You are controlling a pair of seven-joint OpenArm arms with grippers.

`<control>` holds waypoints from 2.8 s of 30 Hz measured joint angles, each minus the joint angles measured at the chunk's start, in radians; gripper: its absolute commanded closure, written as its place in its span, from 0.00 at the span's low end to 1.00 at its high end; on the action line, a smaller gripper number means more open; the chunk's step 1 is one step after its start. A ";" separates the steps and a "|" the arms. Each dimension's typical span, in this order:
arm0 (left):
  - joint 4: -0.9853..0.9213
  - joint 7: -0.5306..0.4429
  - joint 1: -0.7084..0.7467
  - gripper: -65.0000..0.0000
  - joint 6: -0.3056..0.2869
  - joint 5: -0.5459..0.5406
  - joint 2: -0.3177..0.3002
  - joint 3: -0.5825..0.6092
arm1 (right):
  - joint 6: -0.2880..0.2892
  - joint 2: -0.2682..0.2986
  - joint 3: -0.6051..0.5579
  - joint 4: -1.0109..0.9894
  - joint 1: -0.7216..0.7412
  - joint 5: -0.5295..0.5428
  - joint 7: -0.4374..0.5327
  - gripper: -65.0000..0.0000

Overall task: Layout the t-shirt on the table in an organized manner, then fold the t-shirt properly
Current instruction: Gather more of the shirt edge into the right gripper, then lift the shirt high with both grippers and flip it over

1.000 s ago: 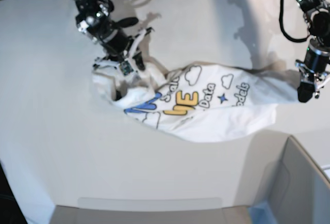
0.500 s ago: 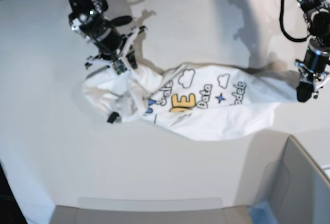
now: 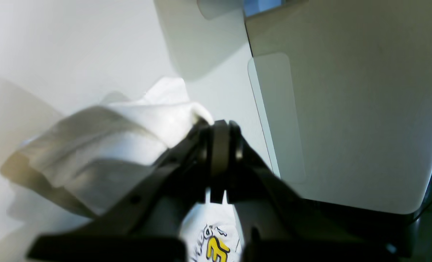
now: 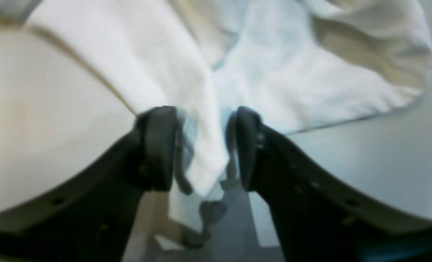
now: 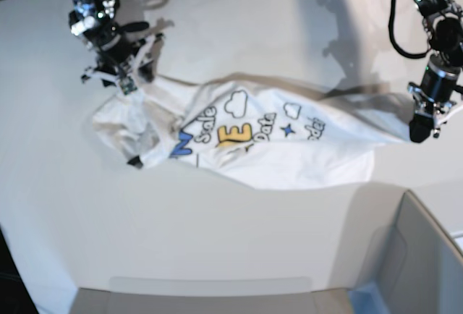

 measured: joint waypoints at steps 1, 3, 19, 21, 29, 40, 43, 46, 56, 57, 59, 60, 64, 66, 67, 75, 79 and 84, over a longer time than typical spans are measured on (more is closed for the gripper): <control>0.000 0.008 0.000 1.00 0.000 0.000 0.001 0.000 | -0.005 0.000 -0.001 0.027 -0.017 -0.003 -0.001 0.51; 0.000 0.006 0.001 1.00 0.000 0.001 0.001 0.001 | -0.009 0.002 0.001 0.082 -0.055 -0.002 0.047 0.51; 0.000 0.006 0.001 1.00 0.000 0.001 0.002 0.001 | -0.011 -0.042 -0.033 -0.042 0.018 -0.002 0.081 0.51; 0.000 0.006 0.001 1.00 0.000 0.000 0.000 0.001 | -0.014 -0.051 -0.064 -0.060 0.045 -0.002 0.079 0.51; 0.000 0.006 0.001 1.00 0.000 0.001 0.002 0.001 | -0.021 -0.047 -0.154 -0.114 0.091 0.002 0.123 0.71; 0.000 0.006 0.015 1.00 0.000 0.000 0.000 0.002 | -0.009 -0.055 -0.164 -0.050 0.077 -0.001 0.076 1.00; 0.000 0.006 0.015 1.00 0.000 0.001 0.000 0.001 | -0.010 -0.051 -0.164 -0.035 0.072 -0.003 0.068 1.00; 0.000 0.006 0.015 1.00 0.000 0.001 0.000 0.001 | -0.010 -0.051 -0.143 0.074 0.040 -0.002 0.061 1.00; 0.000 0.005 0.017 1.00 0.000 0.000 0.000 0.002 | -0.013 -0.160 0.039 0.209 0.164 0.001 0.122 1.00; 0.000 0.006 0.026 1.00 -0.001 -0.003 -0.001 0.002 | -0.012 -0.169 0.049 0.208 0.196 0.000 0.121 1.00; 0.003 0.008 0.045 1.00 -0.002 -0.005 0.000 -0.002 | 0.003 -0.190 0.067 0.208 0.269 0.006 0.123 1.00; 0.004 0.008 0.052 1.00 -0.002 -0.002 -0.001 -0.005 | 0.002 -0.201 0.075 0.207 0.313 0.008 0.119 1.00; 0.037 0.058 0.046 1.00 -0.005 -0.004 -0.002 -0.079 | -0.005 -0.224 0.081 0.206 0.505 0.006 0.128 1.00; 0.040 0.124 0.032 1.00 -0.011 -0.007 -0.003 -0.143 | -0.009 -0.238 0.079 0.200 0.581 0.023 0.132 1.00; 0.042 0.141 0.024 1.00 -0.012 -0.006 -0.003 -0.172 | -0.014 -0.254 0.079 0.196 0.618 0.046 0.151 1.00; 0.122 0.175 -0.162 1.00 -0.019 -0.011 -0.048 -0.309 | -0.047 -0.258 0.086 0.200 0.741 0.158 0.311 1.00; 0.118 0.171 -0.205 1.00 -0.013 -0.005 -0.066 -0.376 | -0.084 -0.268 0.081 0.200 0.741 0.161 0.421 1.00; 0.121 0.147 -0.288 1.00 -0.016 -0.012 -0.094 -0.439 | -0.145 -0.249 0.081 0.200 0.759 0.161 0.550 1.00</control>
